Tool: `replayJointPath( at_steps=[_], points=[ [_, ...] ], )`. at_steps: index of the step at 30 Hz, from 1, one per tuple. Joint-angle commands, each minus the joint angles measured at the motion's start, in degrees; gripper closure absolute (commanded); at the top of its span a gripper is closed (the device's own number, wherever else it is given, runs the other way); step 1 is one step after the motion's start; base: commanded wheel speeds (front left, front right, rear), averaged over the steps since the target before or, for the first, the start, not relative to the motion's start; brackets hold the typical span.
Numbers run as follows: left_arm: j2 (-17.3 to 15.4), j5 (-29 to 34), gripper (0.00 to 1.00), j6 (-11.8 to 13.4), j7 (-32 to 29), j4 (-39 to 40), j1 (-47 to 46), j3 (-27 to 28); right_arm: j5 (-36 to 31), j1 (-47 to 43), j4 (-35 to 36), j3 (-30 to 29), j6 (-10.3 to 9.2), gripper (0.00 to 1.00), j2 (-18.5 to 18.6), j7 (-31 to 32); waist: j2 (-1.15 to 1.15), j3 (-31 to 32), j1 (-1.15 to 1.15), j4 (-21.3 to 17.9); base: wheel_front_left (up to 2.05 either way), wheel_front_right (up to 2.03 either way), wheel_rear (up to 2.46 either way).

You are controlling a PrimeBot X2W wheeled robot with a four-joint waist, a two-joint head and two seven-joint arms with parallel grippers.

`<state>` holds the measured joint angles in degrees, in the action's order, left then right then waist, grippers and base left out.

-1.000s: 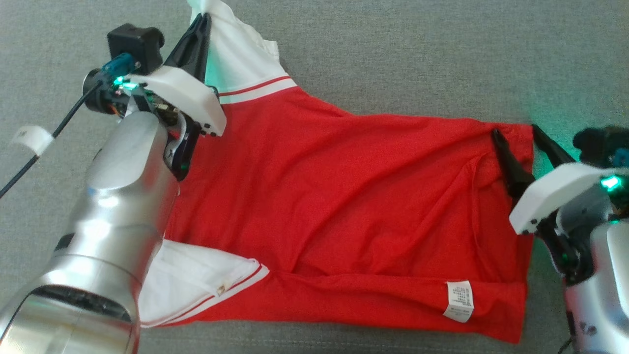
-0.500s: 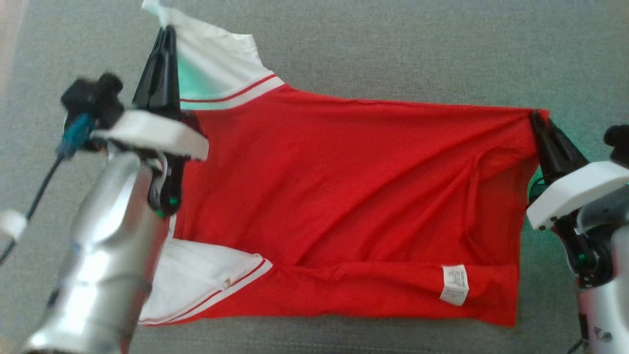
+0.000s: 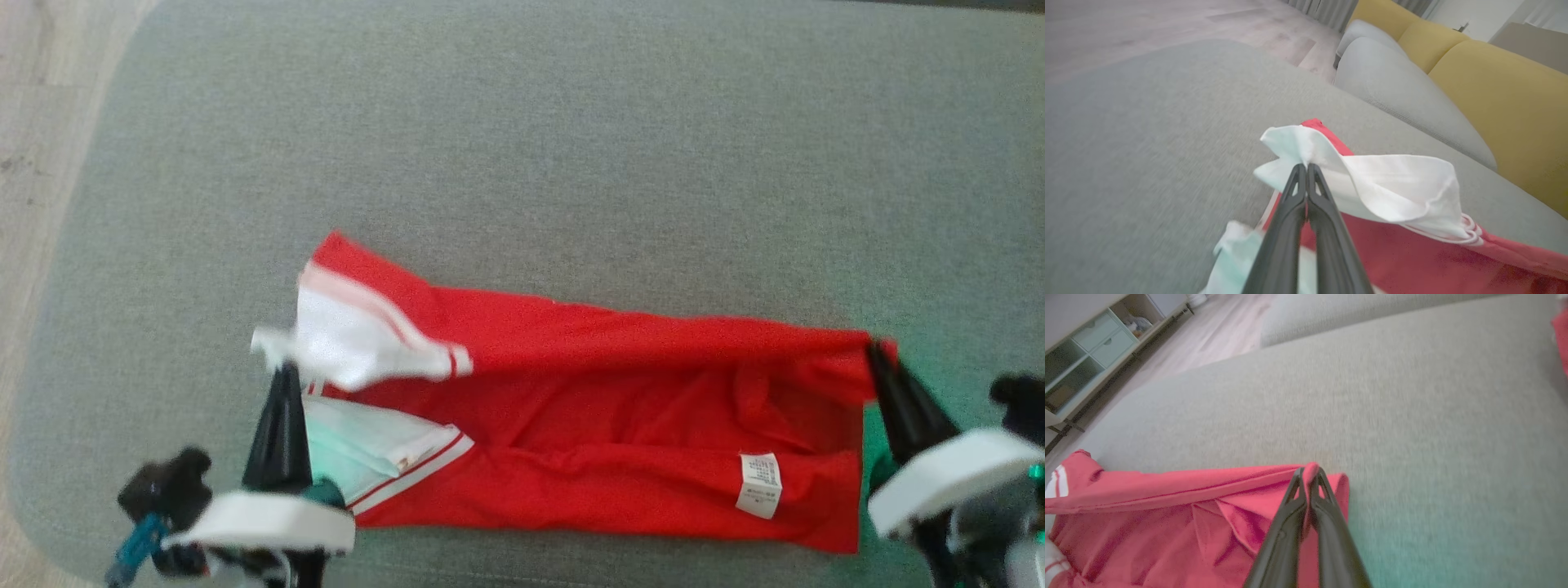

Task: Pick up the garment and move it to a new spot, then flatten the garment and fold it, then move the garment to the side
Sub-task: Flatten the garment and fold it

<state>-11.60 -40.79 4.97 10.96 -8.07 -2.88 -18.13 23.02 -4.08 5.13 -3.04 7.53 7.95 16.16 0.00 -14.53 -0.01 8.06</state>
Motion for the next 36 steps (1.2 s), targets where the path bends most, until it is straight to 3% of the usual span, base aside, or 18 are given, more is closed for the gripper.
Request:
replayJointPath(
  at_steps=[1,8,9,10,11,12,18,20,25,31,36],
  points=[
    [-0.7,-1.1,1.00,0.6,-0.3,2.4,0.0,2.6,0.4,-1.2,2.6,0.3,-0.04,1.00,0.0,0.3,0.00,0.7,0.01,0.5,0.00,0.00,0.00],
    [-0.4,-3.4,1.00,1.3,-3.2,0.2,4.5,2.0,1.2,-7.4,3.3,1.2,-0.04,1.00,-1.9,1.1,0.00,1.7,0.01,0.3,0.00,0.00,0.00],
    [-0.4,-3.6,1.00,1.2,-3.8,-0.5,4.7,1.8,1.4,-8.2,3.2,1.5,-0.04,0.55,-2.3,1.5,0.00,1.8,0.01,0.1,0.00,0.00,0.00],
    [-0.5,-3.7,0.87,1.3,-4.1,-1.1,4.8,1.7,1.5,-8.8,3.0,1.8,-0.04,0.00,-2.6,2.0,0.00,2.0,0.01,-0.1,0.00,0.00,0.00],
    [-0.4,-3.8,0.23,1.5,-4.3,-1.8,4.8,1.6,1.6,-9.4,2.7,2.2,-0.04,0.00,-2.8,2.4,0.00,2.1,0.01,-0.2,0.00,0.00,0.00],
    [-0.4,-3.6,0.00,1.7,-4.3,-2.3,4.7,1.6,1.5,-9.9,2.5,2.5,-0.04,0.00,-2.9,2.4,0.00,2.2,0.01,-0.3,0.00,0.00,0.00],
    [-1.5,1.5,0.00,5.0,-0.3,-3.8,3.6,1.3,0.4,-11.2,3.6,4.2,-0.04,0.00,-3.8,1.1,0.00,2.9,0.01,-1.1,0.00,0.00,0.00],
    [-2.8,6.1,0.00,7.7,2.1,-2.4,2.7,1.4,-0.7,-10.7,6.4,4.6,-0.04,0.00,-4.0,-0.4,0.00,3.4,0.01,-1.5,0.00,0.00,0.00],
    [-4.6,12.4,0.00,10.5,3.6,2.4,1.1,2.0,-3.7,-8.1,11.0,2.9,-0.04,0.00,-4.4,-1.7,0.00,4.1,0.01,-1.9,0.00,0.00,0.00],
    [-6.8,17.5,0.00,11.4,3.9,6.8,-1.7,2.5,-9.2,-3.4,14.2,0.6,-0.04,0.00,-4.6,-3.1,0.00,4.1,0.01,-2.4,0.00,0.00,0.00],
    [-8.2,20.1,0.00,10.1,3.9,7.9,-3.7,0.6,-11.5,-1.9,14.8,-0.5,-0.04,0.00,-4.7,-3.7,0.00,3.9,0.01,-2.3,0.00,0.00,0.00]
  ],
)
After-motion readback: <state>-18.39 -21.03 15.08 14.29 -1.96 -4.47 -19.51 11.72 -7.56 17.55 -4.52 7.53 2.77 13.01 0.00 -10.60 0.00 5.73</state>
